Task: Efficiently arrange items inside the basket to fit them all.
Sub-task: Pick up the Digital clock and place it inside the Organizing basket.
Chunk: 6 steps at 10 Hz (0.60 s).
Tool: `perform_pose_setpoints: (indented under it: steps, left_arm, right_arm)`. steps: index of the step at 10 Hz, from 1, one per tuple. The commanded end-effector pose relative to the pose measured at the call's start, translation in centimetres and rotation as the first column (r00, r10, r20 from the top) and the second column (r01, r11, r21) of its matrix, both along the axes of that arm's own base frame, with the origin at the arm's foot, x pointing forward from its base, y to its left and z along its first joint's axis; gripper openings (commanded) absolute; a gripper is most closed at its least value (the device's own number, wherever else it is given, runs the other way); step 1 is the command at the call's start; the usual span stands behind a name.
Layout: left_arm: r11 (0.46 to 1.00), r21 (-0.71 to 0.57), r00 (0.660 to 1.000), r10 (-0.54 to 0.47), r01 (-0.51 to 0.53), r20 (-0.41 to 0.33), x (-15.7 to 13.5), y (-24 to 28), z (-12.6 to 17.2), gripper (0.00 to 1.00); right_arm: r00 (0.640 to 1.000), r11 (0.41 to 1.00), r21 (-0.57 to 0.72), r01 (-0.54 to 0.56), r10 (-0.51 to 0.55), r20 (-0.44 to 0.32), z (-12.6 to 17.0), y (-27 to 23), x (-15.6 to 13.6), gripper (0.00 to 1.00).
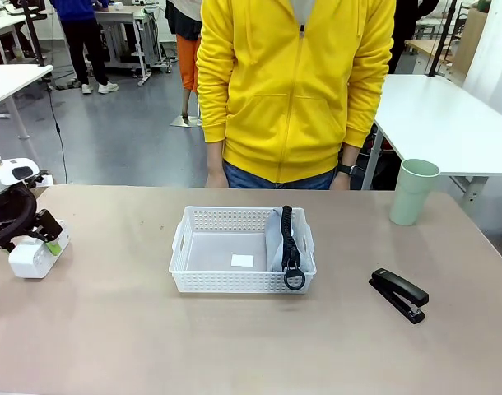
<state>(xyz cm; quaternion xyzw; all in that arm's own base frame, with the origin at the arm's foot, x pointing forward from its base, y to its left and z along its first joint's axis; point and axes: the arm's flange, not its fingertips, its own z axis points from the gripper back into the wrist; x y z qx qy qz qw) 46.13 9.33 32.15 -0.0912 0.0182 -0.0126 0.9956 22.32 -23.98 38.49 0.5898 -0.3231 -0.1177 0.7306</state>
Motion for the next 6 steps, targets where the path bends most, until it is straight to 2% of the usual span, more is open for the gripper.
perform_pose_setpoints:
  steps: [1, 3, 4, 5, 6]
  left_arm:
    - [0.999, 0.012, 1.0, 0.03, -0.03, 0.004, 0.7, -0.07, -0.17, 1.0]
    - [0.999, 0.022, 1.0, 0.03, -0.03, -0.001, 0.71, -0.18, -0.33, 1.0]
    - [0.999, 0.023, 0.999, 0.035, -0.035, 0.001, 0.71, -0.15, -0.3, 0.9]
    - [0.998, 0.048, 1.0, 0.028, -0.028, -0.007, 0.64, -0.26, -0.33, 0.41]
    - [0.998, 0.051, 1.0, 0.027, -0.027, -0.005, 0.55, -0.23, -0.27, 0.31]
  right_arm:
    - [1.0, 1.0, 0.006, 0.001, -0.001, 0.007, 0.46, 0.02, 0.1, 1.0]
    - [1.0, 1.0, 0.006, 0.001, -0.001, 0.007, 0.46, 0.02, 0.1, 1.0]
    - [1.0, 1.0, 0.006, 0.001, -0.001, 0.007, 0.46, 0.02, 0.1, 1.0]
    - [1.0, 1.0, 0.006, 0.001, -0.001, 0.007, 0.46, 0.02, 0.1, 1.0]
    - [1.0, 1.0, 0.006, 0.001, -0.001, 0.007, 0.46, 0.02, 0.1, 1.0]
